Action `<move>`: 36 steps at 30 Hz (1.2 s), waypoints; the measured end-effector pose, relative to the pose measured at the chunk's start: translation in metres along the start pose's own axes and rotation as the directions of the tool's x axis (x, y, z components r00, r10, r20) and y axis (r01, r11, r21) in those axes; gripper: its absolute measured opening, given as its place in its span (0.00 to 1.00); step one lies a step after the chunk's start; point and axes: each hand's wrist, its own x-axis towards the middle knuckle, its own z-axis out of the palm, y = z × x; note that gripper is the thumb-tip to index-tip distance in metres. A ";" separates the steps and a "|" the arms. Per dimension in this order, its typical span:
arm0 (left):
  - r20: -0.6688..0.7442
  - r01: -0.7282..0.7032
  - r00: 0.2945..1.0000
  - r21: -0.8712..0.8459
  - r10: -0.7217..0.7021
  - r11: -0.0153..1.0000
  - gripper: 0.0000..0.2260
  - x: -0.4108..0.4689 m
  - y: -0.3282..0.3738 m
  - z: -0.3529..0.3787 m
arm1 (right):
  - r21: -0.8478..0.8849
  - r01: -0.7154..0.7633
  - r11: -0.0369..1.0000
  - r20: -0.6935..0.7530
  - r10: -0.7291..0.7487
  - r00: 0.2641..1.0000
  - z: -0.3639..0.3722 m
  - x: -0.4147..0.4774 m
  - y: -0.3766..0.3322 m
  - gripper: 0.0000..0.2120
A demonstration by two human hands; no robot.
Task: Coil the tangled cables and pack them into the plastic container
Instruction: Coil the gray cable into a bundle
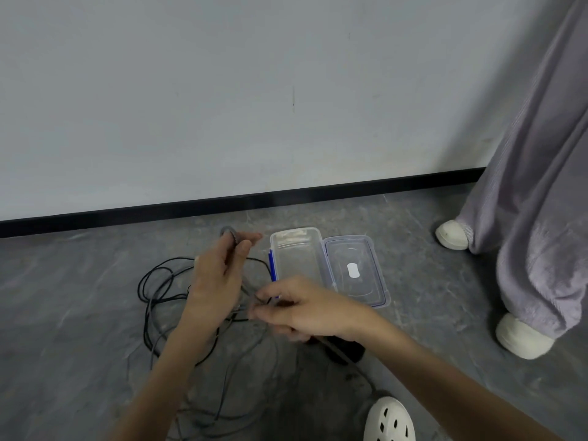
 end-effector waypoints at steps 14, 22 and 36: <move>0.633 0.528 0.758 -0.450 -0.160 0.720 0.13 -0.017 0.026 0.012 | -0.187 0.403 0.896 -0.461 -0.442 0.769 -0.045 -0.002 0.008 0.07; 0.693 0.678 0.703 -0.586 -0.160 0.443 0.17 -0.011 0.030 0.013 | -0.213 0.385 0.898 -0.444 -0.440 0.781 -0.045 0.005 0.014 0.07; 0.570 0.539 0.820 -0.740 -0.050 0.404 0.17 -0.004 0.038 0.014 | -0.150 0.207 0.967 -0.445 -0.253 0.859 -0.028 0.014 0.019 0.13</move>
